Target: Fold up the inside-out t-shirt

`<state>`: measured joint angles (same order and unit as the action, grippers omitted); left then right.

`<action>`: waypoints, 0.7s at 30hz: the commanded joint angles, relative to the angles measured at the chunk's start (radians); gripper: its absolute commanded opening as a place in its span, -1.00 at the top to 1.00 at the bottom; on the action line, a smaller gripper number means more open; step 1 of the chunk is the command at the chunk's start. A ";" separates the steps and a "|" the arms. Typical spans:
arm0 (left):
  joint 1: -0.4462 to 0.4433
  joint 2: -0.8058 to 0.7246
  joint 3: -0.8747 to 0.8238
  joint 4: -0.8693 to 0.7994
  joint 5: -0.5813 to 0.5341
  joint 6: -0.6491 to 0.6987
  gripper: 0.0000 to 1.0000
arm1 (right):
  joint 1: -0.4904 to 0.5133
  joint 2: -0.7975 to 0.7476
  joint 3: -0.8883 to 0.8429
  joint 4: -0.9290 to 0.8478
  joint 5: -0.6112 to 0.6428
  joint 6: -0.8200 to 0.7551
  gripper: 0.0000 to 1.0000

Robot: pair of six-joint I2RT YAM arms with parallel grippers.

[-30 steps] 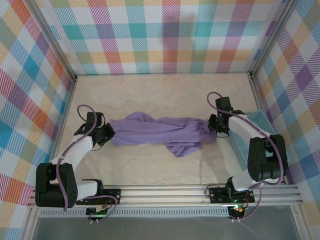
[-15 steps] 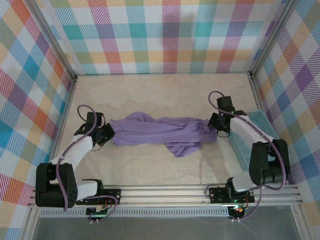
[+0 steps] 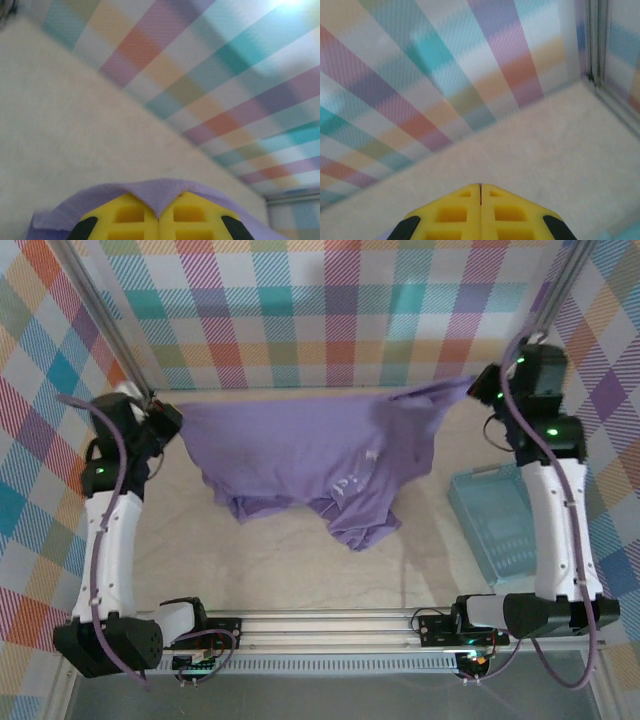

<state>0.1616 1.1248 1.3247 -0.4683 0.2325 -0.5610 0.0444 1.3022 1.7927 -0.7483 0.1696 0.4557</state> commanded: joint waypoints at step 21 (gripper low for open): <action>0.037 0.145 0.217 -0.230 0.151 0.107 1.00 | -0.011 0.064 0.268 -0.045 -0.178 -0.112 1.00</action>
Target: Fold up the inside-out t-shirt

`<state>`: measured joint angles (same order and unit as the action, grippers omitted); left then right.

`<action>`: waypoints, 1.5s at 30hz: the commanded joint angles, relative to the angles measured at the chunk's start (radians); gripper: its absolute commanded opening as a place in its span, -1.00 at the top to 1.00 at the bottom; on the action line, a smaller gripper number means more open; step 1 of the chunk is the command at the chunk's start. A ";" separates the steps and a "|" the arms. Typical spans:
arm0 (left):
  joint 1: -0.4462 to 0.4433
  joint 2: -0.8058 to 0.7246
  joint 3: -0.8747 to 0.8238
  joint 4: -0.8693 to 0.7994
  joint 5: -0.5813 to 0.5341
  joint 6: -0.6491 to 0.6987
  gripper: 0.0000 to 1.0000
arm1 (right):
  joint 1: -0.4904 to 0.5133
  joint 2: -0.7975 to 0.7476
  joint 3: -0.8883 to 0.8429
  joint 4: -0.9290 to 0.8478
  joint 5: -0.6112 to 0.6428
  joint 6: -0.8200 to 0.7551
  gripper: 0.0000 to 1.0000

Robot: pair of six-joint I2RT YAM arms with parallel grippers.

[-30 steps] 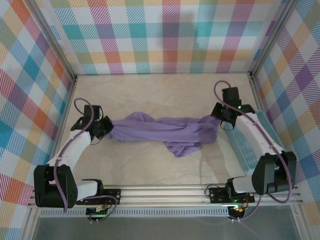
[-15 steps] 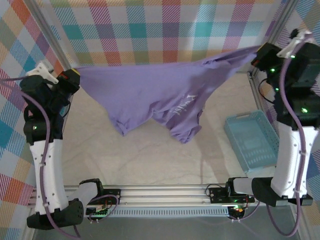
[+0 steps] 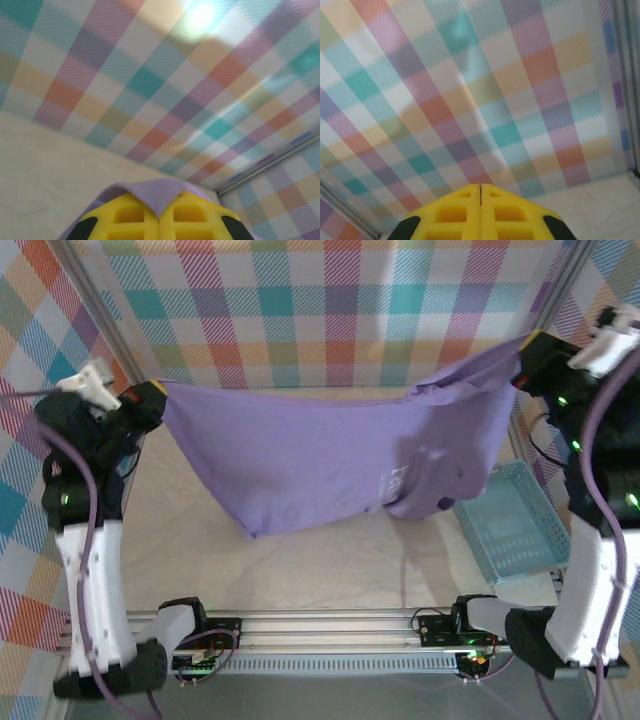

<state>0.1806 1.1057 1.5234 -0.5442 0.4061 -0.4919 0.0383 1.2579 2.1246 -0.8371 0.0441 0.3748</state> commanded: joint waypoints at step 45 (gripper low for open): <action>-0.102 -0.208 -0.794 0.051 -0.148 -0.058 1.00 | -0.001 -0.257 -1.112 0.196 -0.341 0.132 1.00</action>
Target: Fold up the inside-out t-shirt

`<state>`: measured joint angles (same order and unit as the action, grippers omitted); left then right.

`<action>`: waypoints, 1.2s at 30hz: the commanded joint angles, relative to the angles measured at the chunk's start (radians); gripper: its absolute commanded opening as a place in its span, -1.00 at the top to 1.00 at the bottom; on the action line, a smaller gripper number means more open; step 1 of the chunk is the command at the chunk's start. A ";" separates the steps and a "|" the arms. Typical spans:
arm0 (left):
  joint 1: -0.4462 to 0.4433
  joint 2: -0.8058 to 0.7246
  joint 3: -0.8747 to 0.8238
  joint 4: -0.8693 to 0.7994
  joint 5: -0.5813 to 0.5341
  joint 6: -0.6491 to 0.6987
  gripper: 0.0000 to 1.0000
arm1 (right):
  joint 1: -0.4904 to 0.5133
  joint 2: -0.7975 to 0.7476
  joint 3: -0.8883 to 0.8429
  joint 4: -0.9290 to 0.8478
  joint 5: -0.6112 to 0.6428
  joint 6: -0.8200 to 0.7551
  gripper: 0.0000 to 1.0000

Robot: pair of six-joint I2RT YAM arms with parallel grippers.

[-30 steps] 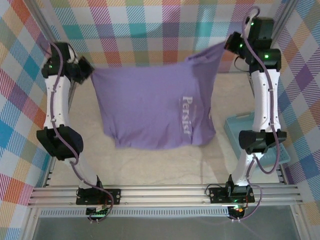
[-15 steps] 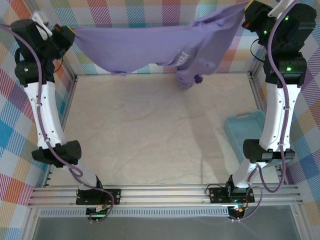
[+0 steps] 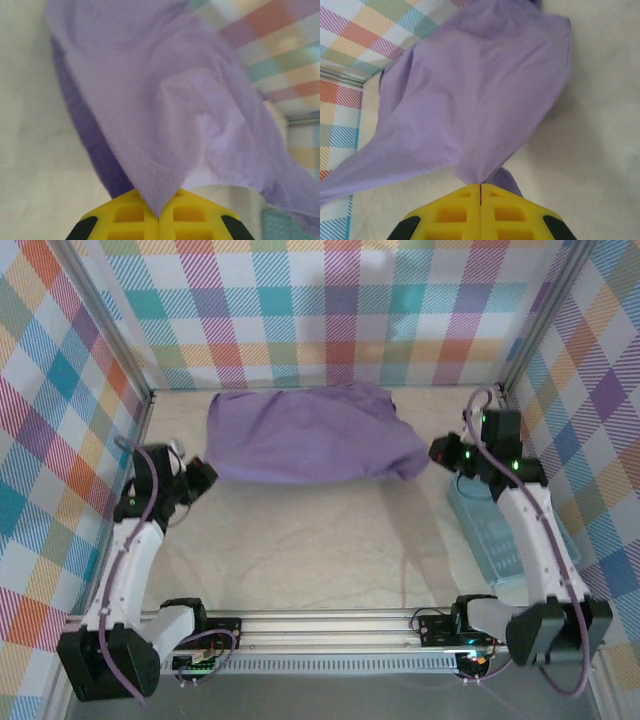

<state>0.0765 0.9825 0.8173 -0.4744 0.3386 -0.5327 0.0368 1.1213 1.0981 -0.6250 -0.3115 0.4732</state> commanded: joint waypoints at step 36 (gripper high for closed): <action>-0.181 -0.317 -0.184 -0.236 -0.214 -0.252 -0.05 | 0.296 -0.266 -0.339 -0.176 0.308 0.137 -0.10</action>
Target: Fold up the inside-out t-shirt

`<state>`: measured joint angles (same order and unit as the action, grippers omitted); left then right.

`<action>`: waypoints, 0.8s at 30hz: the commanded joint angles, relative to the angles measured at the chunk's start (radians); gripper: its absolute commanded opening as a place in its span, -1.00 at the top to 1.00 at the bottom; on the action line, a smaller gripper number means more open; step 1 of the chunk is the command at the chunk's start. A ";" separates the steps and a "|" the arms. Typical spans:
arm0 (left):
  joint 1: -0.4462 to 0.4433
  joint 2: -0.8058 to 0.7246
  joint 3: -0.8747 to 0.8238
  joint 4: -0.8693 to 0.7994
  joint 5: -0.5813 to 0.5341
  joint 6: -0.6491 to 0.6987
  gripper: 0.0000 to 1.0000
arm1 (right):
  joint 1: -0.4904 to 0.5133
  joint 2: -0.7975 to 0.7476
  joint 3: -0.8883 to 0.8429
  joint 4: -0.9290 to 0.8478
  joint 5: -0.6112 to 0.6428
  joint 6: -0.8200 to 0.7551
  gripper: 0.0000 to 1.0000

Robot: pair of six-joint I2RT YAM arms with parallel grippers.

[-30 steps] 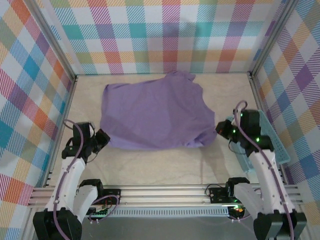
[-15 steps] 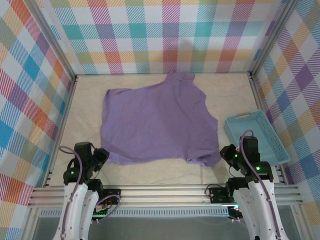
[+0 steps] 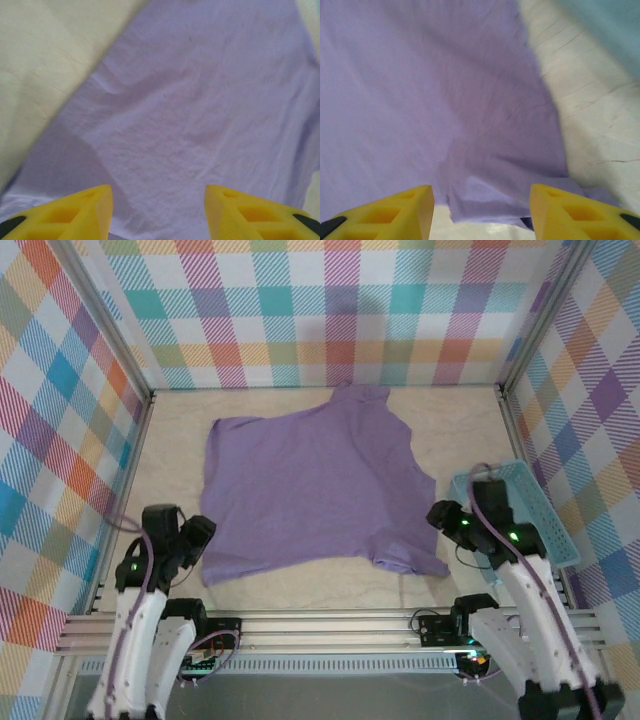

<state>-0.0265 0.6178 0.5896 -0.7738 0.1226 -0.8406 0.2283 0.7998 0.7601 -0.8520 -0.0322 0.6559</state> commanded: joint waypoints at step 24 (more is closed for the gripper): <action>-0.074 0.820 -0.018 0.459 -0.130 0.083 -0.39 | 0.263 0.686 -0.079 0.446 -0.036 -0.009 -0.07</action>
<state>-0.1738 1.3514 0.5976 -0.3092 0.0437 -0.8143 0.4862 1.4342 0.6960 -0.4931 -0.0315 0.6426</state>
